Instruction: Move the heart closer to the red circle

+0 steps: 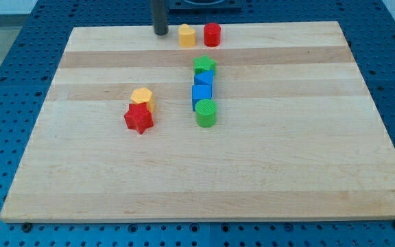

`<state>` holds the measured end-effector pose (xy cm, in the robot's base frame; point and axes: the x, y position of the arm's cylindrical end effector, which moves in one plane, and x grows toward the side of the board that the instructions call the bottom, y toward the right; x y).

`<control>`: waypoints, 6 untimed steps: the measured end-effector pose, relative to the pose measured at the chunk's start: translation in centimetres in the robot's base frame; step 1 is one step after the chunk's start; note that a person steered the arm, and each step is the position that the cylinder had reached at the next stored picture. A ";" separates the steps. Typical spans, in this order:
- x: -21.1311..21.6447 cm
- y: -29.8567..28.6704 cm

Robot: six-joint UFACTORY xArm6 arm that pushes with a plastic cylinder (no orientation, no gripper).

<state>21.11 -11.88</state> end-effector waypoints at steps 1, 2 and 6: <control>1.5 -0.8; 1.6 2.8; 12.4 -7.6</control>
